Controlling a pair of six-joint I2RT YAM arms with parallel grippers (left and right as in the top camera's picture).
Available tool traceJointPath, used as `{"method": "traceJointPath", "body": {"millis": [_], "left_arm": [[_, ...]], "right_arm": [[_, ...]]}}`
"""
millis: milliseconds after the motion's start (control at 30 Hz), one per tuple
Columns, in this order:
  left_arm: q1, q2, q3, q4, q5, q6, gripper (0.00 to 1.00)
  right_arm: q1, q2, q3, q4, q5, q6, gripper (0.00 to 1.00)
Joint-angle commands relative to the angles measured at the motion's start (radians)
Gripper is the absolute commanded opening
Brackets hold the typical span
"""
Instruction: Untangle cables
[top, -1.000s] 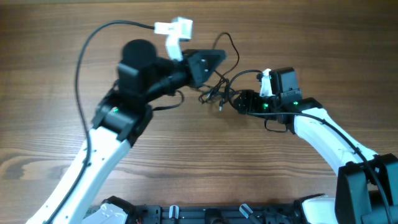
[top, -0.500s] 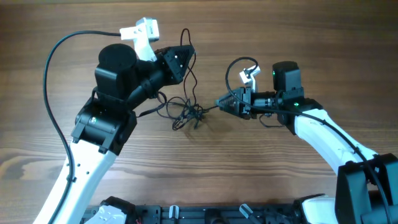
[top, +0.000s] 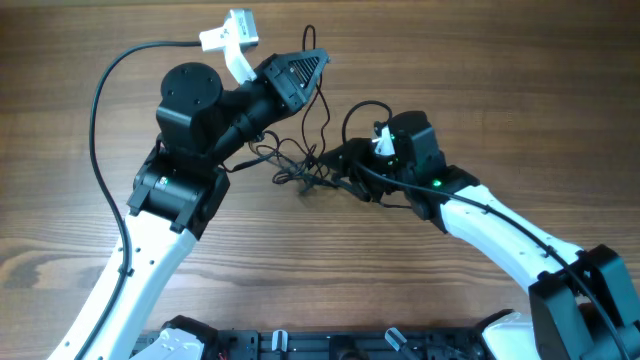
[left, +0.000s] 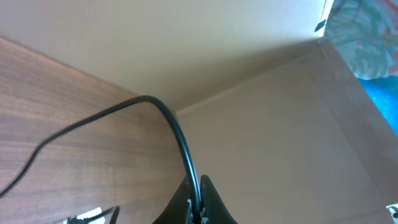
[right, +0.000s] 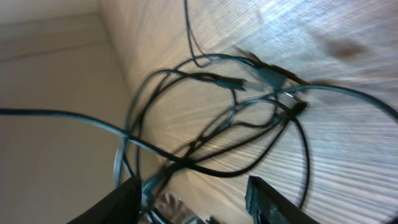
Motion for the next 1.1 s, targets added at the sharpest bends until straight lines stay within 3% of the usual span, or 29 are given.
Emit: {"method": "traceJointPath", "body": {"millis": [0,133,367,433,567,733,833,1000,1067], "left_arm": [[-0.009,-0.008,0.0,-0.041,0.028,-0.009,0.04],[-0.009,-0.01,0.0,-0.045,0.035,-0.013,0.04],[-0.003,-0.01,0.0,0.069,0.035,-0.064,0.04],[-0.003,-0.01,0.0,0.07,0.038,-0.078,0.04],[0.039,-0.042,0.0,0.114,0.039,-0.076,0.04],[0.253,-0.142,0.0,0.118,0.033,-0.076,0.04],[0.433,-0.189,0.0,0.102,0.032,-0.063,0.04],[0.608,-0.174,0.0,-0.134,0.031,-0.031,0.04],[0.611,-0.147,0.0,-0.241,0.032,-0.031,0.04]], "right_arm": [[0.01,0.013,-0.001,0.068,0.067,0.078,0.61],[0.011,0.013,-0.001,0.149,0.068,0.176,0.59],[0.097,0.013,-0.001,0.04,0.164,0.166,0.55],[0.126,0.013,-0.001,0.039,0.237,0.138,0.47],[0.132,0.013,-0.001,-0.1,0.442,0.048,0.04],[0.074,0.013,-0.001,-0.341,0.749,-0.18,0.04],[-0.051,0.013,-0.001,-0.374,0.752,-0.421,0.04],[-0.187,0.01,0.026,-0.387,0.657,-0.792,0.04],[-0.196,-0.003,0.066,-0.415,0.56,-0.895,0.17]]}}
